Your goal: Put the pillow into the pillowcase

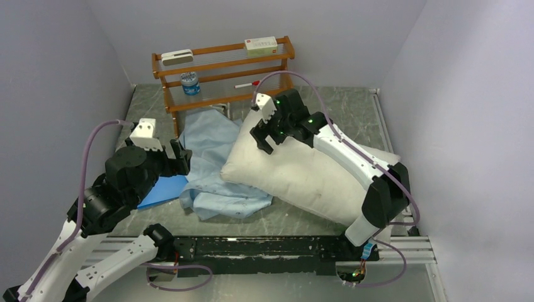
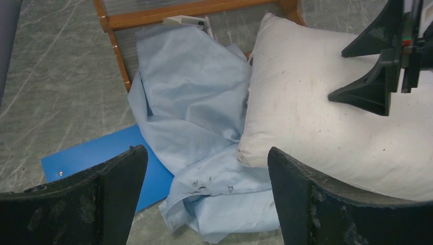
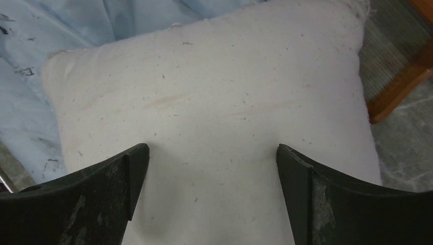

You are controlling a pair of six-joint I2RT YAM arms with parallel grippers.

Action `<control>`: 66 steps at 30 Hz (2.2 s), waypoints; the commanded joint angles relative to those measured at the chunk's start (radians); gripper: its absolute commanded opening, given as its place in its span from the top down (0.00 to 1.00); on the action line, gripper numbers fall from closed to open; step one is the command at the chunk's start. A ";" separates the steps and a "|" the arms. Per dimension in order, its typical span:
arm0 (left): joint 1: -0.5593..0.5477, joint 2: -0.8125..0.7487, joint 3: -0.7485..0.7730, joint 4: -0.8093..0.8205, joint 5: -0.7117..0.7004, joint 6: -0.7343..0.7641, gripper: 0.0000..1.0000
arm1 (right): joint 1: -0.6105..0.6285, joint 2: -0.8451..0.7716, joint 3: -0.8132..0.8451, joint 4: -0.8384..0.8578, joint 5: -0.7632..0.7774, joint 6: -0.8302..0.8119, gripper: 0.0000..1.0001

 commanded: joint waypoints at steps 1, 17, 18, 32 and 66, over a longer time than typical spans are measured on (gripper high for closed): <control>-0.005 -0.014 -0.010 0.006 -0.019 0.011 0.08 | 0.006 0.051 0.002 -0.020 -0.030 -0.035 0.00; -0.005 -0.035 -0.028 0.029 0.052 0.059 0.11 | 0.013 0.103 -0.080 0.030 -0.046 -0.068 0.95; -0.005 -0.035 -0.033 0.039 0.073 0.078 0.12 | 0.013 0.086 -0.080 0.039 -0.041 -0.070 1.00; -0.005 0.147 0.042 -0.001 0.195 0.229 0.21 | -0.043 -0.279 -0.031 0.063 0.320 0.118 1.00; -0.091 0.488 -0.516 0.526 0.823 1.288 0.32 | -0.304 -0.506 -0.120 0.151 0.357 0.255 1.00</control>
